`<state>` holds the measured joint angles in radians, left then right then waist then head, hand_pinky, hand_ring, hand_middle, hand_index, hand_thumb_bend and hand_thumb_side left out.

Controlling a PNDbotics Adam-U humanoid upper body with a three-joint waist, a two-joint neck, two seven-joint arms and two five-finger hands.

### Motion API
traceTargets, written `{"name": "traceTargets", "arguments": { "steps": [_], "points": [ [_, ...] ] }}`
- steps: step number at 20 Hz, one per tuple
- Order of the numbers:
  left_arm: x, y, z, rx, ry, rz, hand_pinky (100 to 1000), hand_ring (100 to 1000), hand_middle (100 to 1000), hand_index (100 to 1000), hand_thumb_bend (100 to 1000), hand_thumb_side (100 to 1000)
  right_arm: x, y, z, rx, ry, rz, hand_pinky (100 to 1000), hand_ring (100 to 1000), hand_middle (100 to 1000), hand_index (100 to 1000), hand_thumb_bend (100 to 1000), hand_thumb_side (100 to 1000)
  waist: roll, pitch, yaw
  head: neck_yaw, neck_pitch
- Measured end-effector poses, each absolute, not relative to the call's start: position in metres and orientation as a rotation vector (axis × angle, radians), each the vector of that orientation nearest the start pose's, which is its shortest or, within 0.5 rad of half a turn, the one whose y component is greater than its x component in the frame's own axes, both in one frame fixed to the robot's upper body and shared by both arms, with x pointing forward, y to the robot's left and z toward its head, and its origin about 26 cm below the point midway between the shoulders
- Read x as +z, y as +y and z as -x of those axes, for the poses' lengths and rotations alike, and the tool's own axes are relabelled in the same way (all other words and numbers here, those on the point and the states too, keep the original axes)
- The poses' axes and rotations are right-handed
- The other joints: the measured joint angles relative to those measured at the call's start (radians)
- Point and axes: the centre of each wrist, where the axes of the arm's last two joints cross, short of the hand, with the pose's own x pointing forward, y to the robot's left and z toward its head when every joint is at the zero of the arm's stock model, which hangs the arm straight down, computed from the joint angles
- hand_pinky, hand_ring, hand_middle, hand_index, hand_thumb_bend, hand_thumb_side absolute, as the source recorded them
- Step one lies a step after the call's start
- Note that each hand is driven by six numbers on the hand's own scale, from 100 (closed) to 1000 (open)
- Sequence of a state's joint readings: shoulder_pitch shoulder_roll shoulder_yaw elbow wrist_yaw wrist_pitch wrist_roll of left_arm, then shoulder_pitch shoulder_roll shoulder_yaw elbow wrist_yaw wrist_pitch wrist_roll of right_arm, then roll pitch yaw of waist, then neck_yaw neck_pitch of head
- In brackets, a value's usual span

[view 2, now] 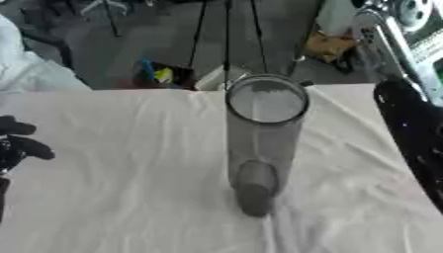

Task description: Arrange flowers into the vase.

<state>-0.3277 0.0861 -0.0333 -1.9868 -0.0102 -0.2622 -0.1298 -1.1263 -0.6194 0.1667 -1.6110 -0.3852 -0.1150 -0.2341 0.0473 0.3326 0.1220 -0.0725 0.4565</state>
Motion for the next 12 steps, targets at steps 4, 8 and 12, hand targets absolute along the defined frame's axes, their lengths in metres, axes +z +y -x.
{"name": "traceTargets", "arguments": {
  "steps": [4,8,12],
  "points": [
    [0.188,0.21,-0.304,-0.359,-2.54,0.143,586,588,659,807,107,1000,0.423,-0.214,-0.357,-0.418,3.457,0.098,100,100,100,267,100,606,-0.004,0.0,-0.006,0.0,0.001],
    [0.188,0.21,-0.304,-0.36,-2.538,0.143,587,588,659,807,107,1000,0.433,-0.211,-0.349,-0.402,3.415,0.11,100,100,100,268,100,605,-0.009,0.0,-0.01,0.002,0.01],
    [0.188,0.21,-0.304,-0.361,-2.537,0.143,587,589,659,804,108,1000,0.437,-0.207,-0.34,-0.4,3.406,0.129,100,100,100,269,100,607,-0.012,0.0,-0.012,0.002,0.019]
  ]
}}
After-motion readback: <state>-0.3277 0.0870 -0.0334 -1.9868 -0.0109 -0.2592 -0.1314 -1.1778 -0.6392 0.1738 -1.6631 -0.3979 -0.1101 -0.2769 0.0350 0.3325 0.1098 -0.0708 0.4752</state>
